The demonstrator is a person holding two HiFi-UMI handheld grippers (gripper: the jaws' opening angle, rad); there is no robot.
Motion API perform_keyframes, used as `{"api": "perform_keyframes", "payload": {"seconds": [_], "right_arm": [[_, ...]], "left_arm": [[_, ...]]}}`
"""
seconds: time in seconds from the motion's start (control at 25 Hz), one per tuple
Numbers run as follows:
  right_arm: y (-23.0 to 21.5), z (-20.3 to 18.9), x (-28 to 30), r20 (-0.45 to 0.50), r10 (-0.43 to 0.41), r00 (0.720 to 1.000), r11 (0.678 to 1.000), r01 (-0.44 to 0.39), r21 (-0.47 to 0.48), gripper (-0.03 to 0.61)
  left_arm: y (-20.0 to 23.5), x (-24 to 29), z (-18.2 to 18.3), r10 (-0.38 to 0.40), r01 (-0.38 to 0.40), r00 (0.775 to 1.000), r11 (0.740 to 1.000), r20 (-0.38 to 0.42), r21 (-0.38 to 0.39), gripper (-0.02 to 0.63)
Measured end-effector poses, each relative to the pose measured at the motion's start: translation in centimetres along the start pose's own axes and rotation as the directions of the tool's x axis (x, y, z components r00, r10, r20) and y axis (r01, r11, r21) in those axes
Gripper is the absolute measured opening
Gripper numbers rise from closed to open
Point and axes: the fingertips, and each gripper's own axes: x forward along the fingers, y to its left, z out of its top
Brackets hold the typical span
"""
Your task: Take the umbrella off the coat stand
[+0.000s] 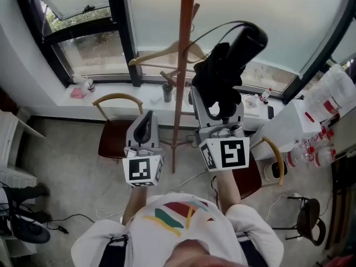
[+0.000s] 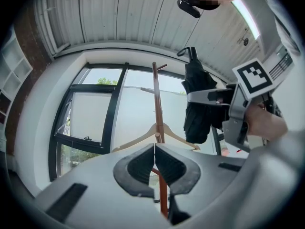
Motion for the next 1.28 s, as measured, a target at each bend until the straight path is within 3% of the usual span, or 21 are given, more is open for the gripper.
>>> {"api": "perform_keyframes", "payload": {"seconds": [0.6, 1.28], "right_arm": [[1.4, -7.8, -5.1, -0.16, -0.03, 0.987, 0.995, 0.045, 0.093, 0.239], [1.0, -10.7, -7.0, -0.253, -0.048, 0.966, 0.988, 0.082, 0.128, 0.238]], "left_arm": [[-0.5, -0.7, 1.0, 0.017, -0.016, 0.998, 1.0, 0.059, -0.01, 0.008], [-1.6, -1.2, 1.6, 0.017, -0.016, 0.999, 1.0, 0.048, -0.006, 0.008]]}}
